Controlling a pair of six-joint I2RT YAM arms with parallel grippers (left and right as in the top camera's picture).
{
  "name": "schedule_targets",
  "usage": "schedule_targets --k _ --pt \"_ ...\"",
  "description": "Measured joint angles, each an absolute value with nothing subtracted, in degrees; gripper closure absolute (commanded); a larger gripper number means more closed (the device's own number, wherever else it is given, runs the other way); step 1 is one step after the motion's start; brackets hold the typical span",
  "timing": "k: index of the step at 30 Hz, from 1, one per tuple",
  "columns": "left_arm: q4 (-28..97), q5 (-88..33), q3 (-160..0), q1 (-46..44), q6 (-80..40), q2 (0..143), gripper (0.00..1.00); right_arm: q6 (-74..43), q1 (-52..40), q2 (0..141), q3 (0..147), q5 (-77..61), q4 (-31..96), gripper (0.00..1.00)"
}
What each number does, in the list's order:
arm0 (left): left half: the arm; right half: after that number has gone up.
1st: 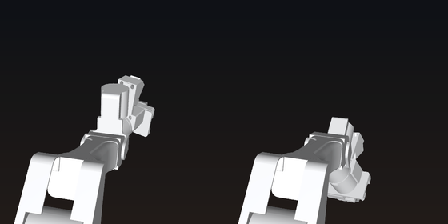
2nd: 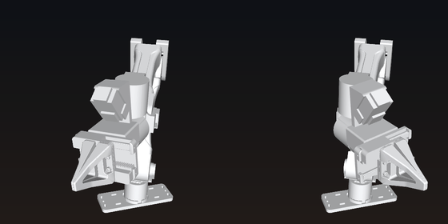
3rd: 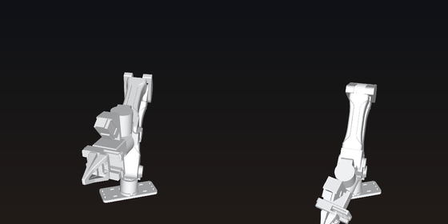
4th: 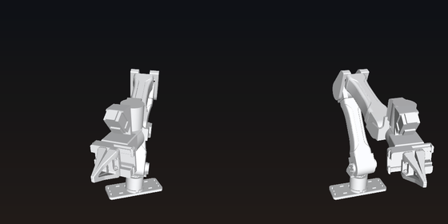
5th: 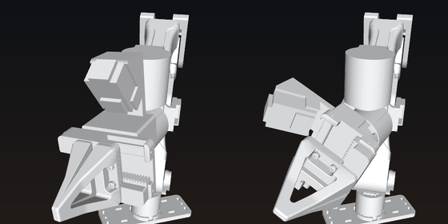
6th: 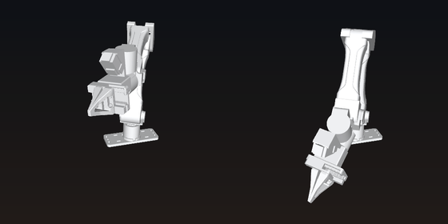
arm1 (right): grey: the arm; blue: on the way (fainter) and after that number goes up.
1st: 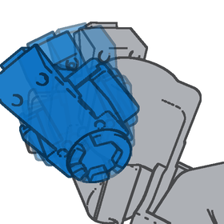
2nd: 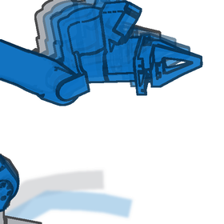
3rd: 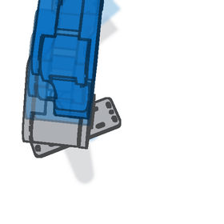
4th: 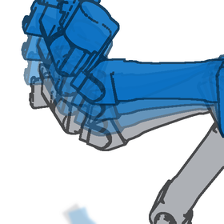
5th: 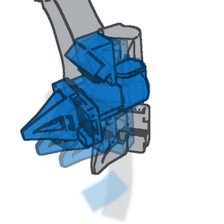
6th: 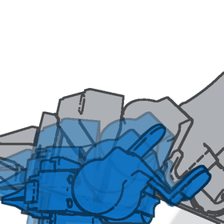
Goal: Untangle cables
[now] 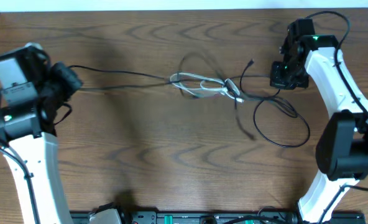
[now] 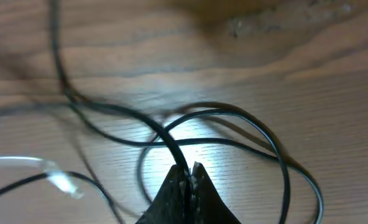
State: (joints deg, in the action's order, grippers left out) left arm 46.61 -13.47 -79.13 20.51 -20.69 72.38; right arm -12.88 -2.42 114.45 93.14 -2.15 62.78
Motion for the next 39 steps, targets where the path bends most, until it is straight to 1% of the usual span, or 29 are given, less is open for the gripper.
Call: schedule_targets --k 5,8,9,10,11,12,13,15,18,19,22,24,26,31,33,35,38,39 --pt "47.5 -13.1 -79.1 26.4 -19.2 72.4 0.93 -13.8 2.6 118.2 93.1 0.1 63.7 0.99" --pt "48.2 -13.3 -79.1 27.3 -19.0 72.8 0.93 -12.8 6.4 120.3 92.9 -2.2 64.1 0.99" --pt "48.5 -13.8 -79.1 27.3 -18.9 73.0 0.93 -11.9 7.3 120.6 92.9 -3.6 64.3 0.97" --pt "48.7 -14.6 -79.1 27.1 -18.4 73.4 0.93 -10.3 7.9 120.6 92.8 -5.7 64.3 0.90" --pt "48.7 -15.5 -79.1 26.8 -17.8 73.9 0.92 -8.3 8.2 120.6 92.8 -8.1 64.3 0.80" --pt "48.7 -16.4 -79.1 26.3 -17.4 74.3 0.93 -6.1 8.1 120.5 92.8 -10.6 64.3 0.65" --pt "48.7 -17.3 -79.1 25.6 -17.0 74.9 0.93 -4.6 7.8 120.5 92.8 -12.6 64.3 0.53" --pt "48.7 -18.5 -79.1 23.9 -16.3 76.0 0.93 -1.2 6.8 120.5 92.9 -15.8 64.5 0.37" --pt "48.7 -19.8 -79.1 20.5 -14.9 77.2 0.92 2.3 4.9 120.0 93.6 -19.3 65.6 0.26" --pt "48.7 -20.2 -79.1 19.2 -14.6 77.3 0.90 3.2 4.3 119.5 94.2 -20.4 65.7 0.26" --pt "48.3 -21.8 -79.1 15.6 -13.8 77.4 0.55 5.3 2.6 116.9 95.5 -23.4 65.2 0.22" --pt "47.5 -23.3 -79.1 13.2 -13.4 77.4 0.41 6.2 1.4 114.7 96.1 -24.7 64.4 0.21" --pt "47.1 -24.2 -79.1 10.8 -13.2 77.5 0.37 7.3 -0.3 113.0 96.8 -25.5 63.8 0.21" --pt "46.4 -25.6 -79.1 6.9 -13.3 78.8 0.36 8.1 -5.3 112.9 97.2 -23.2 63.8 0.22" --pt "46.4 -25.6 -79.1 6.7 -13.5 80.1 0.29 6.3 -7.2 113.5 97.2 -19.4 63.7 0.22" --pt "46.5 -25.6 -79.1 6.7 -13.7 81.4 0.23 3.7 -8.1 114.2 97.2 -14.4 63.6 0.20" --pt "46.4 -25.6 -79.1 6.7 -13.8 83.1 0.21 -0.1 -8.1 114.5 97.2 -7.1 63.1 0.14" --pt "46.4 -25.4 -79.1 6.7 -13.9 83.4 0.20 -0.7 -7.9 114.5 97.2 -5.8 63.0 0.14"
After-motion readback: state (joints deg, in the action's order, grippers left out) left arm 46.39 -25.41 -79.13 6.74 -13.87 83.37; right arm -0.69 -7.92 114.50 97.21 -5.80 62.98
